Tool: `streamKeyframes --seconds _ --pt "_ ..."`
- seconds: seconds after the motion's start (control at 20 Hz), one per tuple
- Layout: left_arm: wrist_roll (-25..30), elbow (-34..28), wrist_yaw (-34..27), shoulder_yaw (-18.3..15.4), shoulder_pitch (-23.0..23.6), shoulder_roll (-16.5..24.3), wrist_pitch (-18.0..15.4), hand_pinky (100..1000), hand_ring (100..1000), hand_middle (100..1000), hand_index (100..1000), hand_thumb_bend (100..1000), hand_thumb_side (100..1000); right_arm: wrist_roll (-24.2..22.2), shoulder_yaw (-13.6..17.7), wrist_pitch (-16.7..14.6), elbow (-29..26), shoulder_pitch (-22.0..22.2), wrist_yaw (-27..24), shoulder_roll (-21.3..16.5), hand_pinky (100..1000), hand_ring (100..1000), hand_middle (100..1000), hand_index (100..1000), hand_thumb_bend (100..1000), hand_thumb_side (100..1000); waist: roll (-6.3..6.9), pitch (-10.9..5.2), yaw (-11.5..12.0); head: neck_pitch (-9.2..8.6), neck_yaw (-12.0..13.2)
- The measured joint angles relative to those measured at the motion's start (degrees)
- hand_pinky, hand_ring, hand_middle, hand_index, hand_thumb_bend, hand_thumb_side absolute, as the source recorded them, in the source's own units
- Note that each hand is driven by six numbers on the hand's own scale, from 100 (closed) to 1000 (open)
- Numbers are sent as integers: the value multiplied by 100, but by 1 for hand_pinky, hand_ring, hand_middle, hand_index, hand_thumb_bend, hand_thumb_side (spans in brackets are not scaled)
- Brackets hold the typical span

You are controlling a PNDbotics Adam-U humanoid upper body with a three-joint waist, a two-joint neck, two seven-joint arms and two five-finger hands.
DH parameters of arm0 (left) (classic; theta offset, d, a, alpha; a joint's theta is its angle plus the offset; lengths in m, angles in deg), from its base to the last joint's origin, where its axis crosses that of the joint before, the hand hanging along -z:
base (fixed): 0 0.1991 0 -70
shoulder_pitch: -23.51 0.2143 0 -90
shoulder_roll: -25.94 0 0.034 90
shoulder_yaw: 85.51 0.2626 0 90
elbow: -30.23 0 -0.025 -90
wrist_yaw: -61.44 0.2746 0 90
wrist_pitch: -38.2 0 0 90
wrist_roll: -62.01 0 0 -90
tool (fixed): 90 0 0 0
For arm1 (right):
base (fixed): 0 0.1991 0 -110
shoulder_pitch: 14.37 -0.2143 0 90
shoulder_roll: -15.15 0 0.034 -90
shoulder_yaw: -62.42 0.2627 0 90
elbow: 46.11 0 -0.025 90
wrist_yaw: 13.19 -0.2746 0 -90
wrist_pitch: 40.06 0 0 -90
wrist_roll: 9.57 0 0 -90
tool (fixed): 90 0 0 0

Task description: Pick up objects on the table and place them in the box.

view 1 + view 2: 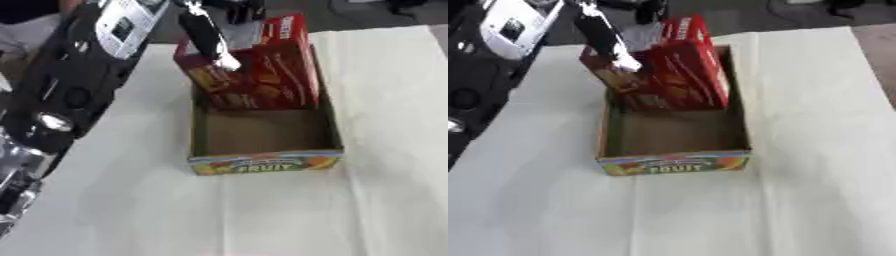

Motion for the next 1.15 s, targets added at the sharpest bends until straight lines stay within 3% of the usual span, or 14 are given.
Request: streamKeyframes --seconds 0.1,0.25,0.3,0.35,0.4,0.45,0.5,0.6,0.65,0.7,0.75,0.8,1.0,1.15 --pt "-12 5 -40 0 0 0 -12 1000 1000 1000 1000 866 653 0 0 0 2 5 0 0 347 495 530 628 100 766 -2 0 5 1 0" --pt "-9 -1 -162 -17 0 0 -9 1000 1000 1000 1000 841 669 0 1 0 2 11 0 0 347 495 530 628 100 764 -20 0 22 1 0" --pt "-4 -9 -216 -40 0 0 -4 1000 1000 1000 1000 767 754 0 1 0 2 12 0 0 347 495 530 628 100 766 -29 0 25 1 0" --pt "6 -41 -267 -63 0 0 6 1000 1000 1000 1000 751 773 0 1 0 2 18 -1 0 347 495 530 628 100 766 -35 0 32 1 0" --pt "15 -80 -331 -104 0 2 15 1000 1000 1000 1000 639 866 0 1 0 2 26 -1 0 347 495 530 628 100 766 -37 0 36 2 0" --pt "22 -136 -430 -164 0 2 22 1000 1000 1000 1000 707 817 0 1 0 3 26 -1 0 347 495 530 628 100 766 -37 0 37 2 0" --pt "23 -213 -564 -238 0 2 23 1000 1000 1000 1000 370 940 -1 2 -1 3 26 -1 0 347 495 530 628 100 765 -38 0 40 2 0" --pt "-189 -456 -953 -452 15 11 -188 986 1000 1000 1000 168 873 -1 2 -1 3 27 -2 0 347 495 530 628 100 765 -52 9 65 -1 0" --pt "-436 -610 -1161 -563 62 50 -356 1000 1000 1000 1000 216 882 -1 2 -1 3 27 -3 0 346 495 530 628 100 765 -62 20 72 -5 -1" --pt "-760 -754 -1348 -644 134 104 -499 982 986 1000 1000 100 830 -2 2 -2 3 27 -3 0 347 496 530 629 100 764 -70 32 73 -9 -3" --pt "-1169 -903 -1504 -707 217 162 -613 981 987 1000 1000 100 833 -2 2 -3 3 27 -3 0 347 496 530 629 100 764 -75 50 79 -28 -6" --pt "-1623 -1050 -1639 -753 310 230 -700 992 982 1000 1000 100 733 -3 3 -3 4 27 -4 0 347 496 531 629 100 764 -77 65 95 -47 -22" --pt "-3380 -1543 -1851 -814 810 712 -794 1000 994 1000 1000 100 763 0 4 -8 5 26 -2 -6 350 503 539 637 100 763 -104 108 165 -107 -56" --pt "-4235 -1819 -1832 -817 1234 1133 -714 1000 999 1000 1000 100 765 33 7 -26 23 24 4 -61 351 509 551 649 100 759 -138 128 245 -159 -72"
